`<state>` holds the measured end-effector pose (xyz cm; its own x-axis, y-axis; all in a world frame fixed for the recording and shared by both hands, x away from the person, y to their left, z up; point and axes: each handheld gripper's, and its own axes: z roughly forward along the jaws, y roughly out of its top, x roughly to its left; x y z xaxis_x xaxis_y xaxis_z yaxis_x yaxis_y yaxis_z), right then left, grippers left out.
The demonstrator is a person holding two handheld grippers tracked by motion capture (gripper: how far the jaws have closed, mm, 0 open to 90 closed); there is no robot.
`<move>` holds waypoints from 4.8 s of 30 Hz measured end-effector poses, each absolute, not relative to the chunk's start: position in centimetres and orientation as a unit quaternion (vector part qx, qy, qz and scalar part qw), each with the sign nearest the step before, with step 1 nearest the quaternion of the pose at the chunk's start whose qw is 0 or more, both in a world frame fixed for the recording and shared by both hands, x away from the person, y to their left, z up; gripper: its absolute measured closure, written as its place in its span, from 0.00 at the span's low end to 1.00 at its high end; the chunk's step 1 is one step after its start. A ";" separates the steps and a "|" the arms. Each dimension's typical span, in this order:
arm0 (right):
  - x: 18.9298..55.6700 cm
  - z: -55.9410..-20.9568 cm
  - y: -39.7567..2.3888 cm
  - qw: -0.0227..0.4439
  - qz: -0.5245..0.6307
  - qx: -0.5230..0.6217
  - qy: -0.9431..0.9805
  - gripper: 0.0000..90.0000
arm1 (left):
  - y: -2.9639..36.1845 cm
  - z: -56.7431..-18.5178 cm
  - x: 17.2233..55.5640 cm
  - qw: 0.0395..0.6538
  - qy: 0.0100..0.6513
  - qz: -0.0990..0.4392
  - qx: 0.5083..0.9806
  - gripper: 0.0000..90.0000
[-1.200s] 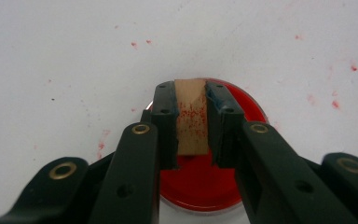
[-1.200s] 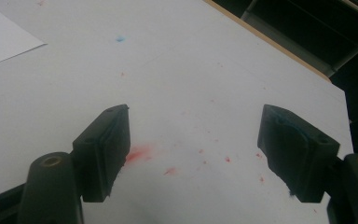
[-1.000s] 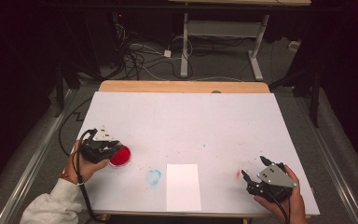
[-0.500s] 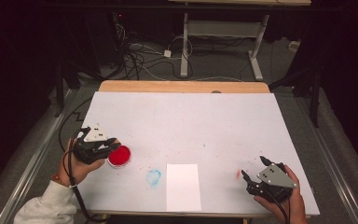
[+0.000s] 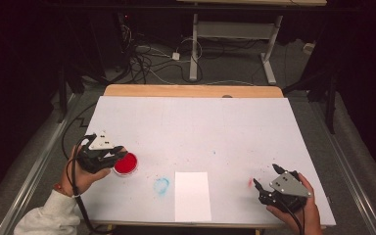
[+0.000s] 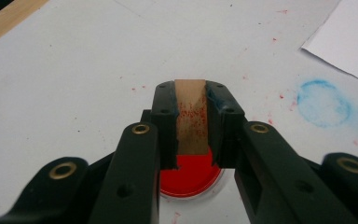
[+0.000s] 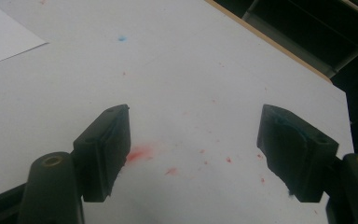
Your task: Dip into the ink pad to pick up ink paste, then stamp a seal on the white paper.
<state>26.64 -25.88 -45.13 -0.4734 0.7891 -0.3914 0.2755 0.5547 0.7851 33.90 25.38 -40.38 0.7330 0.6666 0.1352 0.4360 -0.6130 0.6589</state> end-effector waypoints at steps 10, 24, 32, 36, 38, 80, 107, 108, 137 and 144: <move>26.8 -45.2 -25.8 0.386 0.327 0.333 0.796 0.29 | 25.5 -42.9 35.4 0.279 0.327 0.161 0.888 0.82; 26.6 -45.2 -25.9 0.388 0.327 0.333 0.795 0.29 | 25.3 -45.6 36.7 0.263 0.335 0.123 0.896 0.82; 26.6 -45.2 -25.8 0.388 0.329 0.332 0.794 0.29 | 25.5 -45.8 36.9 0.267 0.342 0.112 0.894 0.82; 26.7 -45.2 -25.8 0.387 0.328 0.332 0.795 0.29 | 25.6 -45.9 36.9 0.270 0.344 0.112 0.892 0.82; 26.8 -45.2 -25.6 0.386 0.329 0.332 0.795 0.29 | 25.6 -46.0 36.8 0.273 0.345 0.111 0.891 0.82; 27.2 -45.2 -25.6 0.384 0.332 0.331 0.795 0.29 | 26.0 -43.4 35.8 0.318 0.354 0.144 0.868 0.82; 26.6 -45.1 -25.9 0.390 0.330 0.335 0.792 0.29 | 20.2 -37.6 30.7 0.380 0.224 0.177 0.879 0.82; 26.6 -45.1 -25.9 0.390 0.330 0.335 0.792 0.29 | 20.0 -37.4 30.6 0.380 0.218 0.177 0.881 0.82; 26.6 -45.3 -25.8 0.387 0.323 0.331 0.798 0.29 | 8.1 -43.2 30.8 0.303 0.106 0.080 0.944 0.82; 26.6 -45.3 -25.8 0.387 0.321 0.330 0.799 0.29 | 6.5 -44.7 31.3 0.284 0.098 0.064 0.952 0.82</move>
<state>26.62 -25.83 -45.31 -0.4822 0.7758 -0.4069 0.2789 0.5763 0.7682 31.26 6.50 -44.74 0.9727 0.2223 0.0662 0.1498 -0.8199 0.5526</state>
